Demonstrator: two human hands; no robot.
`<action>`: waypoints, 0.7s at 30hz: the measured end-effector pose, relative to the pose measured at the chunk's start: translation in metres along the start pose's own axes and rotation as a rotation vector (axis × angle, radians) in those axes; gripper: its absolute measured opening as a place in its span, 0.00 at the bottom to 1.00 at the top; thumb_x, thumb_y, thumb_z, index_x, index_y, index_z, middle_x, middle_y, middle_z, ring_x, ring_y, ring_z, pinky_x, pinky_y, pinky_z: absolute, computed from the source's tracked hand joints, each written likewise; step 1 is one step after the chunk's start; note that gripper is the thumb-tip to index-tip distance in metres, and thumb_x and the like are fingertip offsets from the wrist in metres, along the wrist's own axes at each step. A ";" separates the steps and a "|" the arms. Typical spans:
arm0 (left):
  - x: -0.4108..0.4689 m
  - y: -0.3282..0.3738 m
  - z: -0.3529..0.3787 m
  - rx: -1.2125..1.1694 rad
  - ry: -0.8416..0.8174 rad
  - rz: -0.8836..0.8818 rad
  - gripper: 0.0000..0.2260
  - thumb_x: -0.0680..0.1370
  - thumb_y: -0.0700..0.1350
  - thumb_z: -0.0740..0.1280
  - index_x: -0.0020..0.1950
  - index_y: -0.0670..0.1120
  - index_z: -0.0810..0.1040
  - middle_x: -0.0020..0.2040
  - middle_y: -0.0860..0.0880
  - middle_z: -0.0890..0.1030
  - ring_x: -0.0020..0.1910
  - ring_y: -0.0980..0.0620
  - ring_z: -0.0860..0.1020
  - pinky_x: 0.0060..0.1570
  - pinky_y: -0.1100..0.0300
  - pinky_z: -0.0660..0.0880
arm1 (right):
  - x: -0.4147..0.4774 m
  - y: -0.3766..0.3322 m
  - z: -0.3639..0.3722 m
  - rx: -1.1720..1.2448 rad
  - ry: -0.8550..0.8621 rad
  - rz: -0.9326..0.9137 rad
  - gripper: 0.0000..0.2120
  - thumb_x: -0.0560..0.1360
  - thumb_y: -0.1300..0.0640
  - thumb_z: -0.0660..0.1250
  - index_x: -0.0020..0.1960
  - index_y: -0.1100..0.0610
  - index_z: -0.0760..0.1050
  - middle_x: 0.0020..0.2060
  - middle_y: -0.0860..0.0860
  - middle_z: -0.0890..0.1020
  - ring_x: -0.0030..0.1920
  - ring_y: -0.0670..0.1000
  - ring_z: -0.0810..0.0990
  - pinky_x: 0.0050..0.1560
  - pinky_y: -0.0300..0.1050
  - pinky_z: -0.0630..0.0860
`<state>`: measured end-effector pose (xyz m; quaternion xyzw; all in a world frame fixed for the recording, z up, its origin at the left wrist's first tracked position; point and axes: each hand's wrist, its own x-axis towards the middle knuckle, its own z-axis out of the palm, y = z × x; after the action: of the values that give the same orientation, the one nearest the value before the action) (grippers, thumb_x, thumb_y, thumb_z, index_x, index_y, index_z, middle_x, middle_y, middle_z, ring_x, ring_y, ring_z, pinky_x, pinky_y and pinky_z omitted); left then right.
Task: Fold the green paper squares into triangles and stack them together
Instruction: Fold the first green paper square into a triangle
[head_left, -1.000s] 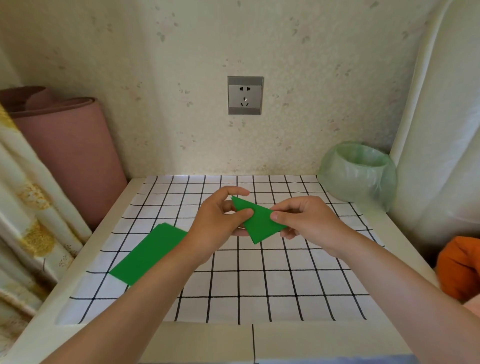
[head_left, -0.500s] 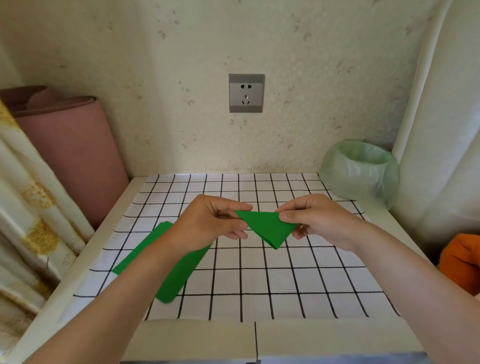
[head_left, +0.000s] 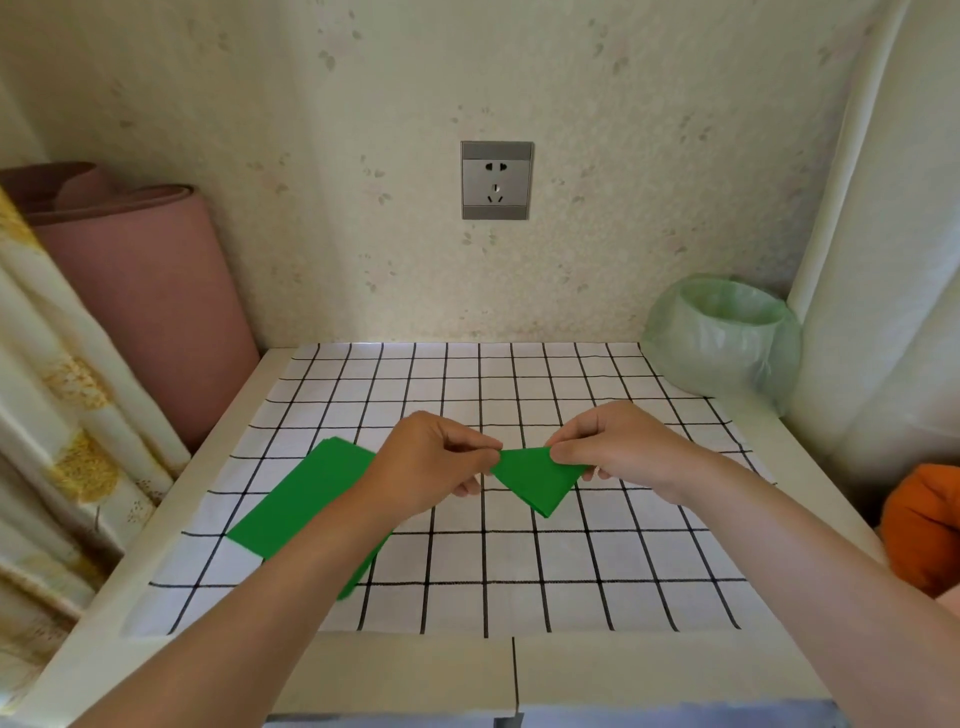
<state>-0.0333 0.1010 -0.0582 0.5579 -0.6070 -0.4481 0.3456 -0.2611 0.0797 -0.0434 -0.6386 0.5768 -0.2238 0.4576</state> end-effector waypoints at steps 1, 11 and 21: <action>0.002 -0.005 0.003 0.046 0.003 -0.014 0.05 0.74 0.40 0.74 0.47 0.48 0.87 0.39 0.50 0.86 0.33 0.52 0.83 0.41 0.58 0.82 | 0.002 0.003 0.004 -0.030 -0.003 0.011 0.04 0.73 0.59 0.72 0.44 0.53 0.85 0.39 0.47 0.85 0.37 0.43 0.79 0.37 0.35 0.76; 0.011 -0.026 0.022 0.572 0.012 0.091 0.07 0.75 0.45 0.70 0.48 0.53 0.86 0.41 0.60 0.83 0.36 0.65 0.77 0.39 0.77 0.72 | 0.017 0.021 0.031 -0.589 0.049 -0.055 0.04 0.72 0.49 0.67 0.44 0.45 0.81 0.43 0.39 0.82 0.49 0.44 0.79 0.57 0.48 0.75; 0.016 -0.035 0.033 0.766 0.034 0.357 0.09 0.75 0.40 0.69 0.52 0.49 0.83 0.51 0.51 0.76 0.55 0.52 0.71 0.50 0.54 0.75 | 0.009 0.030 0.041 -0.908 0.240 -0.399 0.09 0.75 0.44 0.66 0.53 0.43 0.80 0.48 0.43 0.78 0.52 0.48 0.73 0.55 0.46 0.65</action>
<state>-0.0529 0.0913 -0.1036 0.5392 -0.8112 -0.1140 0.1955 -0.2417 0.0869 -0.0904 -0.8406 0.5311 -0.1055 0.0126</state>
